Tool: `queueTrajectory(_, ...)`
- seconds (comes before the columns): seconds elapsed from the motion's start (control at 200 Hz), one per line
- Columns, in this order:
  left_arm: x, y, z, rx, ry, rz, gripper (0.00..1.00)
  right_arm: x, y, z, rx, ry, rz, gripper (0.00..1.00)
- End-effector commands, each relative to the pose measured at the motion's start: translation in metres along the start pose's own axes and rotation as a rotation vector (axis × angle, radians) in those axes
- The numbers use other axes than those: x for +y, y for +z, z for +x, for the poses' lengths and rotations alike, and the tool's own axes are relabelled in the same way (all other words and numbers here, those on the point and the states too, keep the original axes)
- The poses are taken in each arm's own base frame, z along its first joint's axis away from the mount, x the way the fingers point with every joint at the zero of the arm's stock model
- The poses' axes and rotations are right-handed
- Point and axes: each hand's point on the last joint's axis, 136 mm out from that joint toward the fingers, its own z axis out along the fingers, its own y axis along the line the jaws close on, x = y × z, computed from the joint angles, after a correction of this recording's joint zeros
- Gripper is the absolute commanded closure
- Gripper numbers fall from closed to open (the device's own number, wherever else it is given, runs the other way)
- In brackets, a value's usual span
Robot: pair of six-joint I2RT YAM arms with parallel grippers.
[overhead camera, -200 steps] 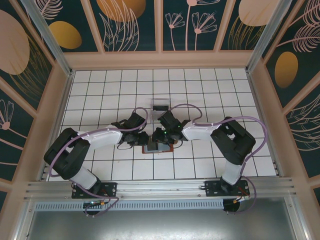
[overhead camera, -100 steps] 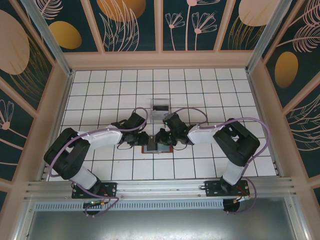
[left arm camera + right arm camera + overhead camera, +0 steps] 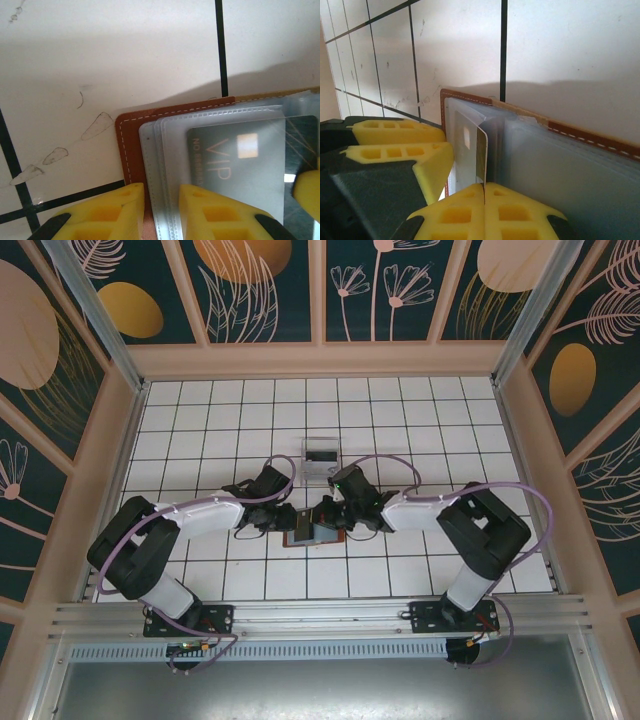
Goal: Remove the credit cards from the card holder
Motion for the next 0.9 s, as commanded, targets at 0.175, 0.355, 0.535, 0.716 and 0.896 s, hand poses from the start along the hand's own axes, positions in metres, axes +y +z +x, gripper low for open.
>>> queueTrajectory(0.175,0.029,0.009,0.033,0.101,-0.005,-0.105,0.73,-0.001,-0.020,-0.006,-0.036,-0.005,-0.011,0.99)
queueTrajectory(0.355,0.028,0.006,0.029,0.085,-0.005,-0.103,0.72,-0.006,-0.032,-0.009,-0.061,-0.011,0.022,0.99)
queueTrajectory(0.535,0.016,0.000,0.019,0.053,-0.008,-0.063,0.71,-0.014,-0.044,-0.013,-0.086,-0.025,0.073,0.99)
queueTrajectory(0.716,0.010,-0.008,0.007,0.013,-0.002,-0.053,0.70,-0.015,-0.054,-0.019,-0.113,-0.046,0.098,1.00)
queueTrajectory(0.896,0.003,-0.023,-0.007,-0.047,0.007,-0.051,0.68,-0.016,-0.065,-0.028,-0.139,-0.109,0.157,1.00)
